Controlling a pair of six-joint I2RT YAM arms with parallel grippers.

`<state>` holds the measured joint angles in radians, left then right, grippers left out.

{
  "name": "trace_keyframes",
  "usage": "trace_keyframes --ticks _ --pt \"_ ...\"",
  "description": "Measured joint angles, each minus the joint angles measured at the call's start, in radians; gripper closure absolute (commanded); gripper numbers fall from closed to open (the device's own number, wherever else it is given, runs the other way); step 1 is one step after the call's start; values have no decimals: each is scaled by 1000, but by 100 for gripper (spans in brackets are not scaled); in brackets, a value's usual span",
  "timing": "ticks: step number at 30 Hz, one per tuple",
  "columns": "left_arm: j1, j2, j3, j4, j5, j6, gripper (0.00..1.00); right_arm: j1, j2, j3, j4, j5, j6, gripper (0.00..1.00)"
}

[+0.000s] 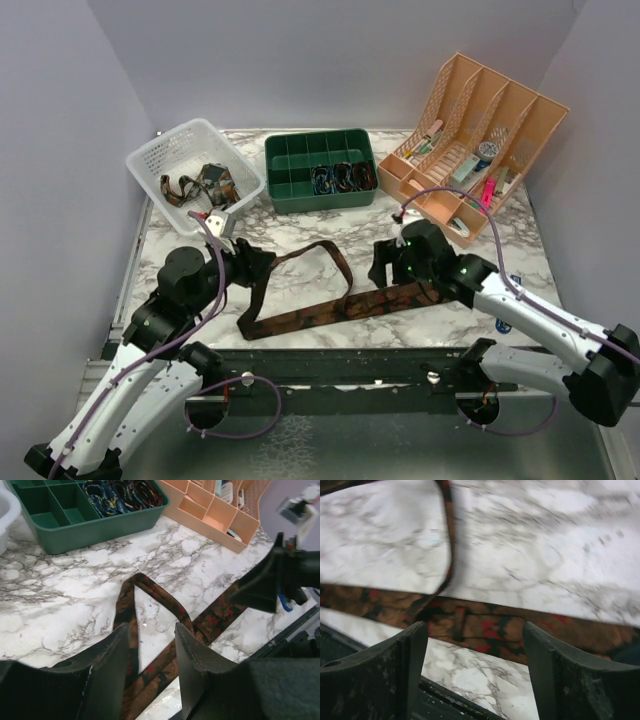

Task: Roll the ties
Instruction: Place the tie at the center of the board.

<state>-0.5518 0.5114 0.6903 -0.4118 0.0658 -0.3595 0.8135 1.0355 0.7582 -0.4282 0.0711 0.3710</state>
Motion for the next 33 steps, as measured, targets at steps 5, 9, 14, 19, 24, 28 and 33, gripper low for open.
trace_keyframes --ticks 5,9,14,19,24,28,33 --pt "0 -7 5 -32 49 -48 58 -169 105 -42 -85 -43 135 32" --pt "0 -2 3 -59 69 -87 53 -215 122 -104 -134 -95 194 37" --pt "0 -2 2 -96 61 -130 52 -275 127 -117 -110 -132 208 47" --pt "0 -6 1 -112 23 -161 52 -333 190 -132 -45 -201 196 54" --pt "0 -7 1 -117 -5 -176 52 -348 246 -132 -15 -245 178 58" --pt "0 -7 1 -126 -15 -187 52 -364 270 -132 11 -274 156 70" --pt "0 -7 1 -135 -19 -195 52 -364 279 -132 24 -293 132 73"
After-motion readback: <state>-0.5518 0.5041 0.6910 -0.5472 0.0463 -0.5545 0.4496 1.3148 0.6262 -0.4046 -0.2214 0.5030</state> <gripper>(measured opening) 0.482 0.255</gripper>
